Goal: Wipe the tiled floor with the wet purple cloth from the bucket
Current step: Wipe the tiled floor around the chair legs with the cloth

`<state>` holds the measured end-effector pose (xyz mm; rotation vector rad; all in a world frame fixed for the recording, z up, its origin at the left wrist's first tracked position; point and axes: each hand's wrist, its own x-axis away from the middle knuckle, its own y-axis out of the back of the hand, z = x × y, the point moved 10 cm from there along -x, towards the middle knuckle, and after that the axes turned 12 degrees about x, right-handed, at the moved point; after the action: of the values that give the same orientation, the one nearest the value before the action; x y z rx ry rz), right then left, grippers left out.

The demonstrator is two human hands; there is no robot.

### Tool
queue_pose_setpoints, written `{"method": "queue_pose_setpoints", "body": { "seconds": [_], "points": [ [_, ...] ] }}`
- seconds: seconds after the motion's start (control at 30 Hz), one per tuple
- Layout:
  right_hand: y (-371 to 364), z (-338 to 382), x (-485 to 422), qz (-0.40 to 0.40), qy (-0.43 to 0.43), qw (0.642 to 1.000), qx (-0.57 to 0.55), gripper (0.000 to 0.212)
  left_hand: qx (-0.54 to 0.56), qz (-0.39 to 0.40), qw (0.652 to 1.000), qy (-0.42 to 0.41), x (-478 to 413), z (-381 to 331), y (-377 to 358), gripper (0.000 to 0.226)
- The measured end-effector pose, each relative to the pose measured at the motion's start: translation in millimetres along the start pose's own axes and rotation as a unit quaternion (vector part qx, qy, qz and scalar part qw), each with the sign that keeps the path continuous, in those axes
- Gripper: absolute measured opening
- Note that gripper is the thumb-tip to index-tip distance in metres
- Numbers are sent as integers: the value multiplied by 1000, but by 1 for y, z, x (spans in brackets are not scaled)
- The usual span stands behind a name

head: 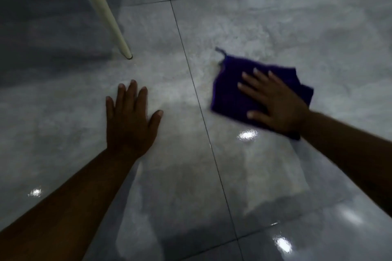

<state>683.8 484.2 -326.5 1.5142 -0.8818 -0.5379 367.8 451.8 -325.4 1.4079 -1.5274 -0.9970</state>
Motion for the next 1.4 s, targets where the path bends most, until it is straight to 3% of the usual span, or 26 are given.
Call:
{"method": "queue_pose_setpoints", "body": {
  "seconds": [0.2, 0.27, 0.33, 0.47, 0.63, 0.77, 0.87, 0.93, 1.03, 1.1, 1.17, 1.27, 1.33, 1.4],
  "points": [
    [9, -112, -155, 28, -210, 976, -52, 79, -31, 2, 1000, -1, -8, -1, -10, 70],
    [9, -116, -187, 37, -261, 963, -63, 77, -45, 2, 999, 0, -8, 0, -10, 70],
    [18, -92, -216, 38, -258, 964, -59, 77, -47, 1, 999, -3, -7, 0, -10, 71],
    [39, 17, -225, 15, -83, 996, -25, 76, -40, -1, 999, -4, -7, 2, -10, 69],
    [29, 146, -79, -15, 81, 997, 5, 75, -4, 21, 1000, 7, -10, 5, -11, 67],
    [9, 206, 90, -16, 294, 955, -22, 74, 7, 6, 1000, 14, -10, 6, -7, 59],
    [1, 179, 138, -4, 390, 920, -15, 75, 29, 12, 999, 8, -8, 3, -6, 58],
    [0, 124, 101, -3, 304, 953, -13, 77, 39, 25, 999, 8, -11, 3, -5, 59],
    [10, 46, -1, -3, 61, 998, 0, 77, 63, 57, 996, 2, -7, 4, -2, 63],
    [19, 44, -59, 14, -53, 998, -9, 84, 73, 43, 996, 12, 12, 15, 7, 62],
    [31, 82, -104, 21, -79, 997, -13, 85, 73, 16, 996, 40, 40, 37, 16, 60],
    [53, 187, -132, 0, 12, 1000, 7, 84, 58, 2, 995, 75, 91, 86, 28, 59],
    [59, 267, -106, -20, 143, 989, 32, 81, 51, -13, 994, 92, 126, 125, 39, 58],
    [56, 327, -44, -33, 310, 950, 23, 75, 33, -32, 994, 98, 159, 161, 50, 58]
  ]
}}
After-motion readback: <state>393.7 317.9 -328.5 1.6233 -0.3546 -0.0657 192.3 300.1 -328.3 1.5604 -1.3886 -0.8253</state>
